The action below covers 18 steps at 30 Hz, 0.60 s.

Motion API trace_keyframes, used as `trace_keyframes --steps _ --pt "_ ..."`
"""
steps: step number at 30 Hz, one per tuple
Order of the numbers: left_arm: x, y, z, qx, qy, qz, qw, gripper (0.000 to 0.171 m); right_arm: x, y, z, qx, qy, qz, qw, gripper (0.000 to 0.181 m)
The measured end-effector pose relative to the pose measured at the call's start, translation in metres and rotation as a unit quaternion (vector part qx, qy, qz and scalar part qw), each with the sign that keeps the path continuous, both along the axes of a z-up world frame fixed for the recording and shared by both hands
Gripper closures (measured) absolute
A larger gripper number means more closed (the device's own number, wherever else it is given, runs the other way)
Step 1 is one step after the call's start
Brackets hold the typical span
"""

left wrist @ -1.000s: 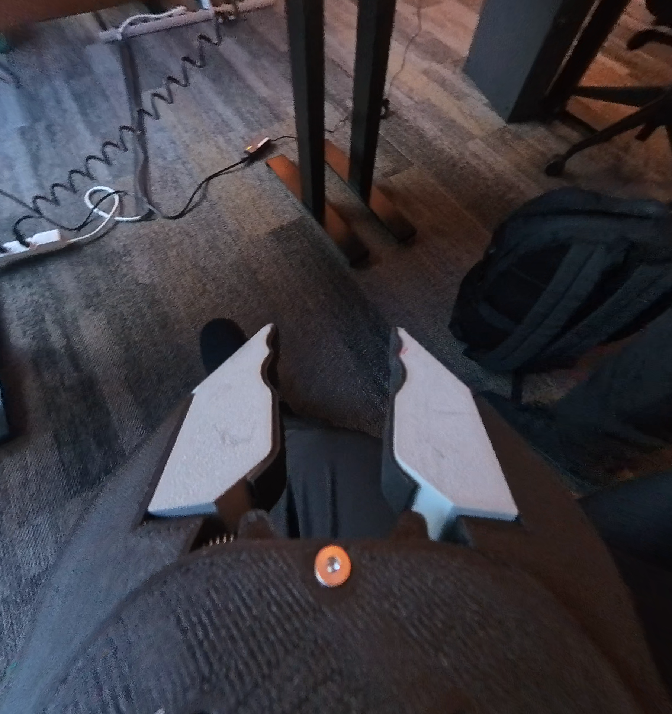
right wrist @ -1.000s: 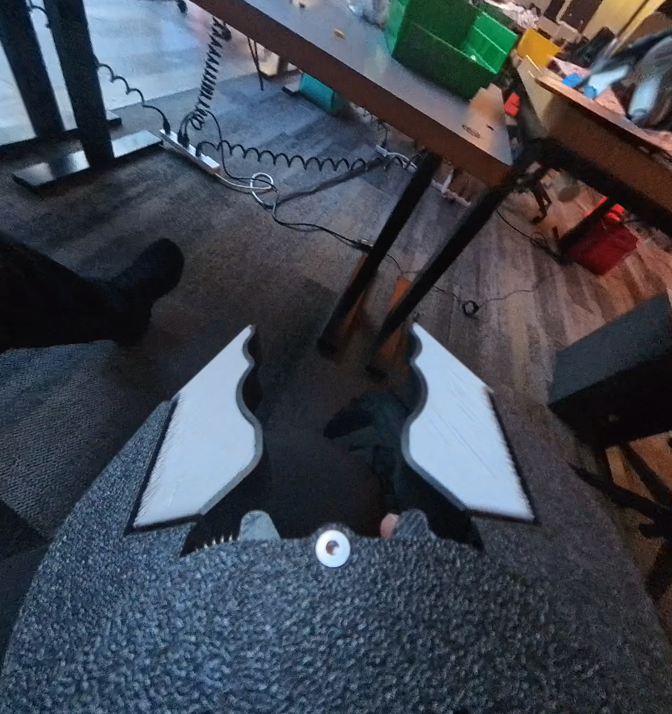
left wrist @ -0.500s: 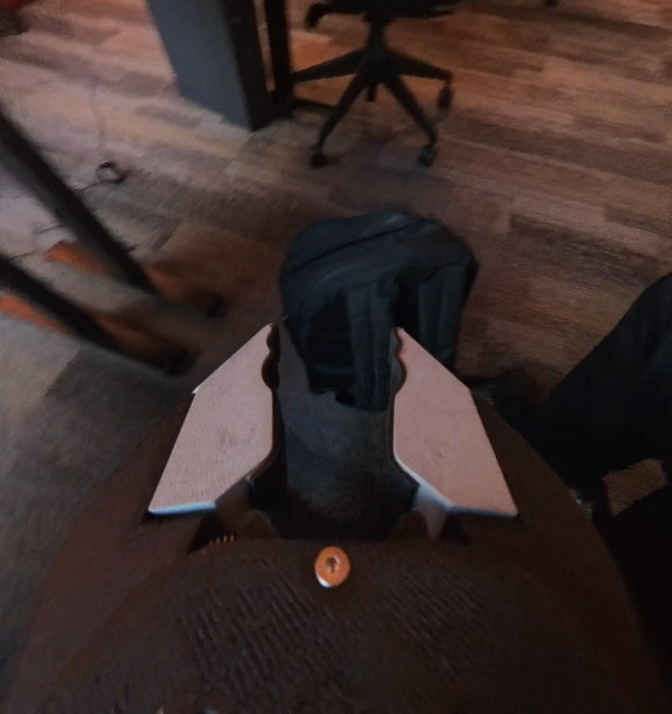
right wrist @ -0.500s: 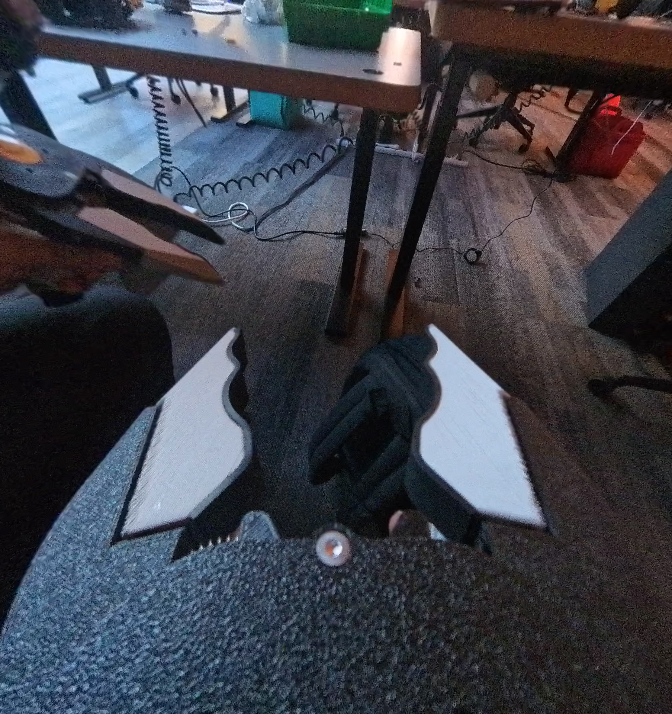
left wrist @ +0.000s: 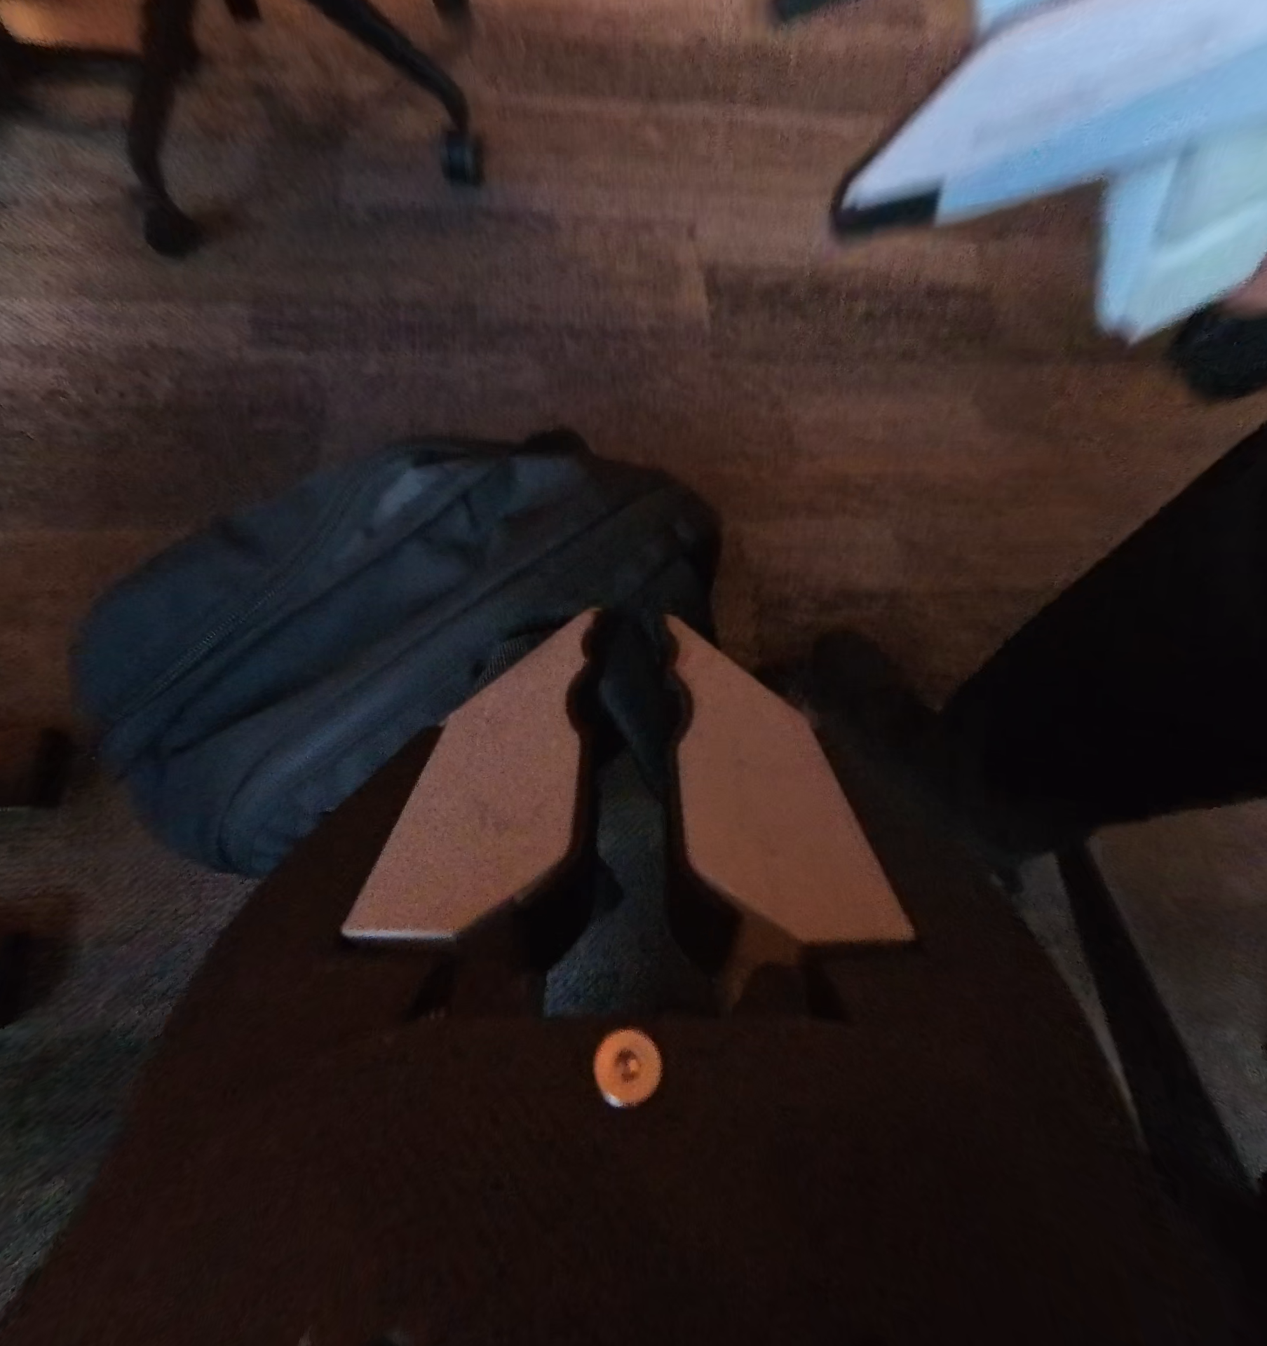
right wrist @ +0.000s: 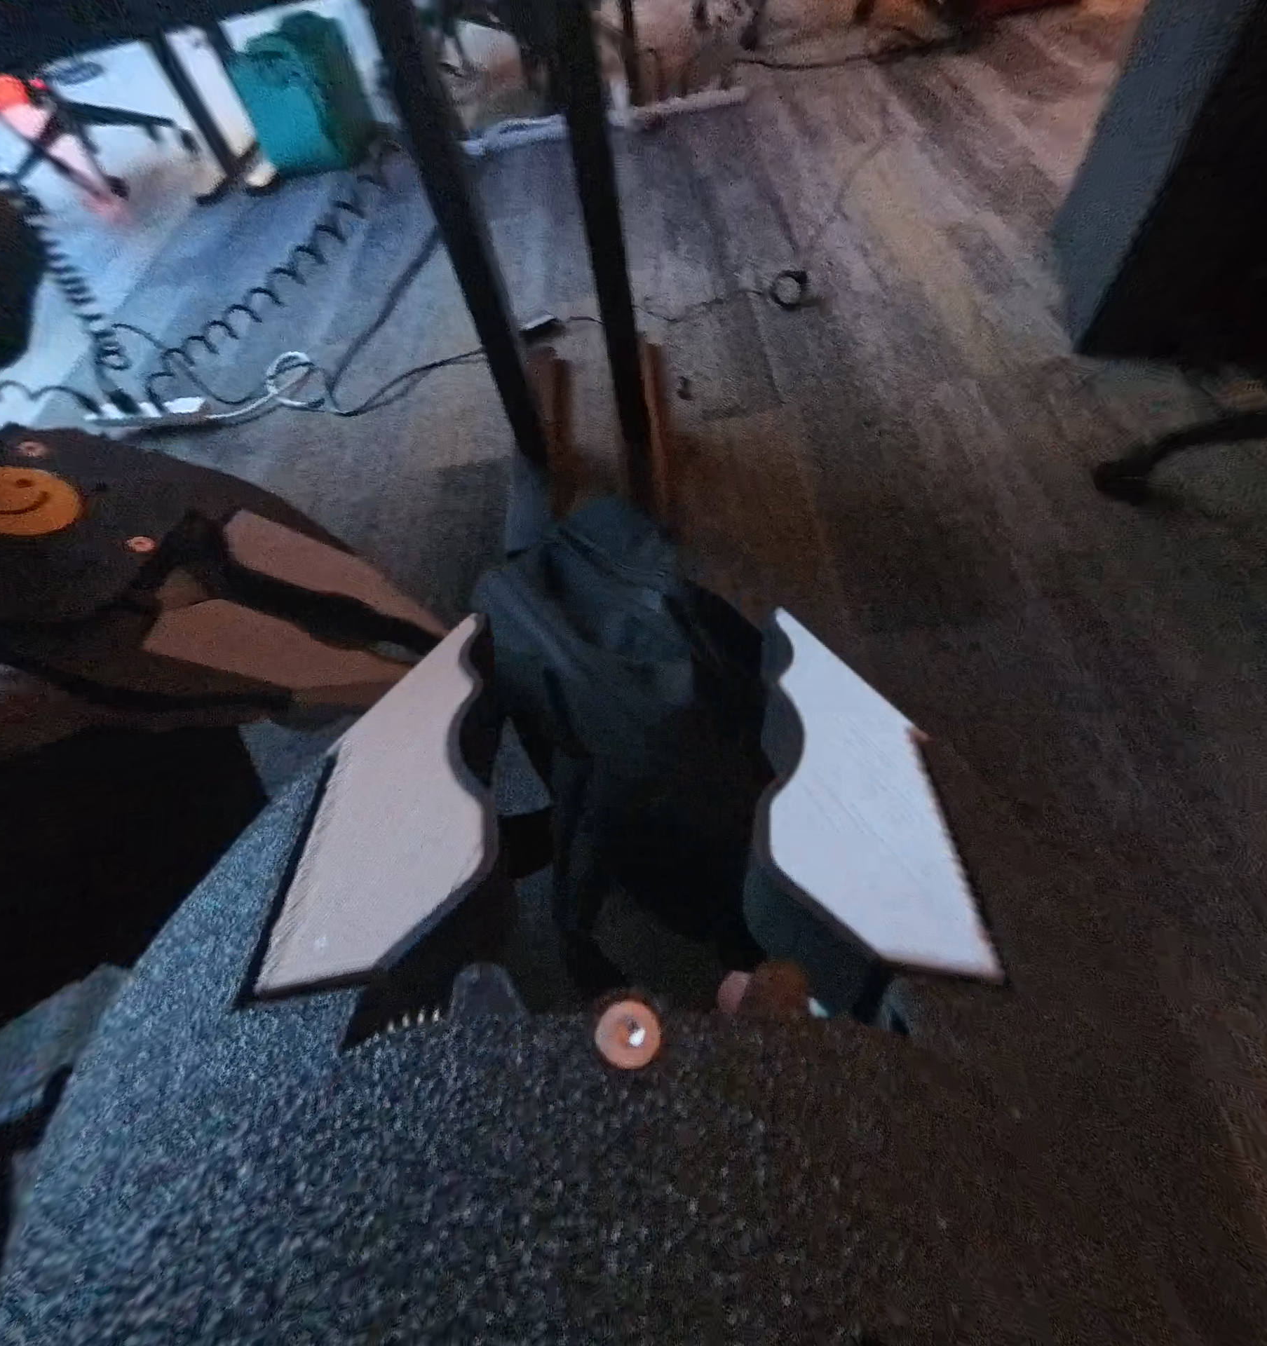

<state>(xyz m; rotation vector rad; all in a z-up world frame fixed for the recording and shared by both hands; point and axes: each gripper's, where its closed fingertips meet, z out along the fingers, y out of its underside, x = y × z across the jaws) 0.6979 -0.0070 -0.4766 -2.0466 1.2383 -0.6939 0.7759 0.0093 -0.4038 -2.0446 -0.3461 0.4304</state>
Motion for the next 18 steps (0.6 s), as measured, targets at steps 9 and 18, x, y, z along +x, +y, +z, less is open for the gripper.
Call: trace_keyframes --steps 9,18 --pt "0.011 -0.045 0.1 -0.161 0.186 -0.109 0.963 0.152 0.189 -0.121 0.079 -0.147 0.006 -0.225 0.963 0.107" --pt "0.182 -0.006 0.281 -0.16 0.232 -0.268 0.921 0.157 0.328 -0.321 0.211 -0.262 -0.017 -0.298 0.918 0.108"
